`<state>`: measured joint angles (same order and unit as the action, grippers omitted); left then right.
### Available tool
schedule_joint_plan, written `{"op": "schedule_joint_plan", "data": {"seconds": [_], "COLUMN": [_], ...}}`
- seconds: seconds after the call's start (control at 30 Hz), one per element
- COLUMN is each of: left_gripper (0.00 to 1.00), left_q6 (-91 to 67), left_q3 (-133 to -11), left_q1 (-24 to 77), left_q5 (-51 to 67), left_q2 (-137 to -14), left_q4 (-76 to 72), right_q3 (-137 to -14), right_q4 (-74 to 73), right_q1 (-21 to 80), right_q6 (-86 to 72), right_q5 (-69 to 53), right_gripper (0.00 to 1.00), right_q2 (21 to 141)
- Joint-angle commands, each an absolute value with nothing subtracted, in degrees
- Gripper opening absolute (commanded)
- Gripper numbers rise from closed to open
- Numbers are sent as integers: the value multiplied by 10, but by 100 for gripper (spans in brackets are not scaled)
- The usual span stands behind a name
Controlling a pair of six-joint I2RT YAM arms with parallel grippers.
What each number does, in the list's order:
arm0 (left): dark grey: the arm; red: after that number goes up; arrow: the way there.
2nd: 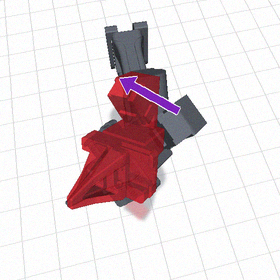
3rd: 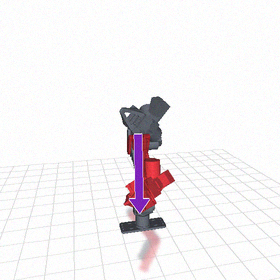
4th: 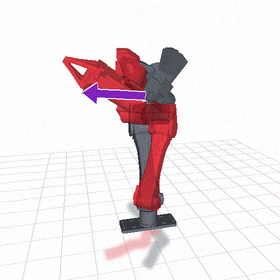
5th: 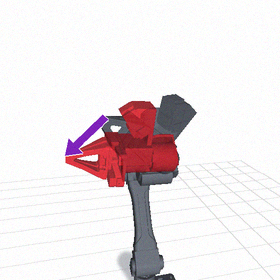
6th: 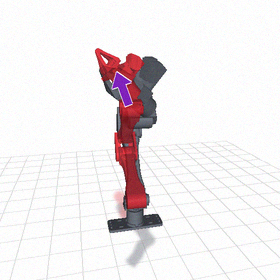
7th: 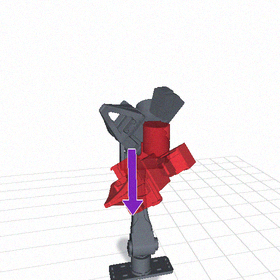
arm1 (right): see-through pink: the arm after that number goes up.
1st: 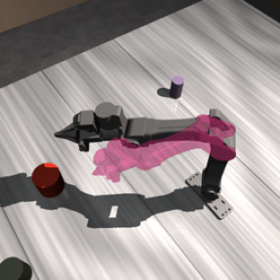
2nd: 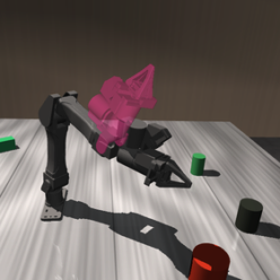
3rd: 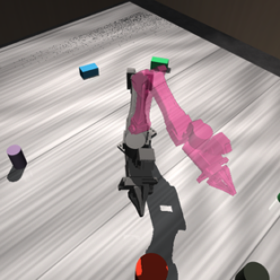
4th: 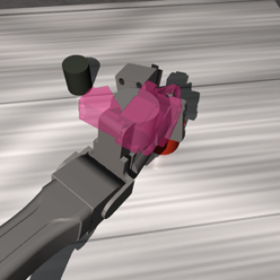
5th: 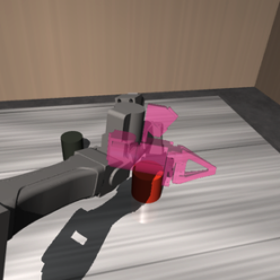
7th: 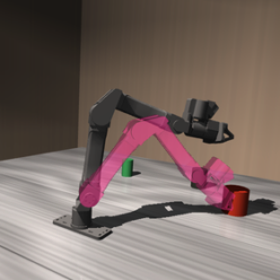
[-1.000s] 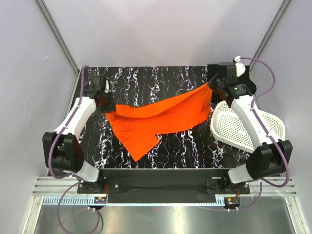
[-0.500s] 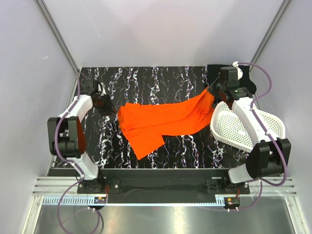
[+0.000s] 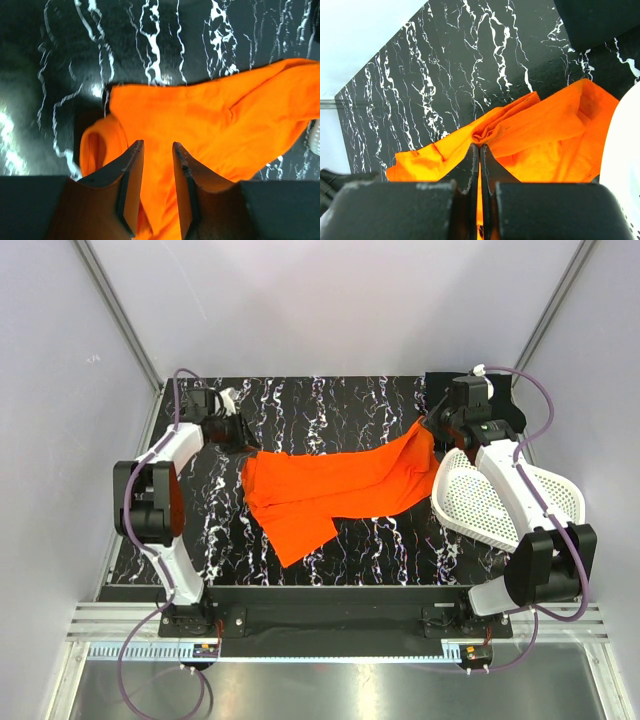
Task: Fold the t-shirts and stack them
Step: Flatten the tshirt out
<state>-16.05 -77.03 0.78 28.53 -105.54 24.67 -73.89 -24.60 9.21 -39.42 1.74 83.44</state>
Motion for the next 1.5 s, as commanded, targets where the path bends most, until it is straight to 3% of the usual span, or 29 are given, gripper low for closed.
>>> {"op": "schedule_joint_plan", "data": {"seconds": [0.0,0.27,0.57,0.9,1.07,1.2,1.23,1.27,1.47], "left_gripper": [36,34,42,41,36,16,3,0,0], "left_q6": [-142,-121,-85,-78,-80,-83,-87,-93,-124], "left_q3": [-819,-908,-908,-911,-919,-934,-936,-938,-942], "left_q1": [23,23,23,24,24,25,25,25,25], "left_q5": [276,246,210,220,226,243,248,264,262], "left_q2": [-1096,-1198,-1212,-1228,-1235,-1235,-1230,-1226,-1147], "left_q4": [230,264,268,269,270,269,269,269,269], "right_q3": [-749,-748,-748,-756,-755,-754,-753,-753,-756], "right_q4": [-216,-209,-203,-201,-200,-201,-201,-201,-206], "right_q1": [94,93,93,94,94,94,93,93,94], "right_q6": [-385,-383,-383,-384,-384,-383,-383,-384,-395], "right_q5": [2,-13,-20,-25,-26,-23,-22,-22,-27], "right_gripper": [0,0,0,0,0,0,0,0,0], "right_q2": [839,842,852,862,863,864,865,866,860]}}
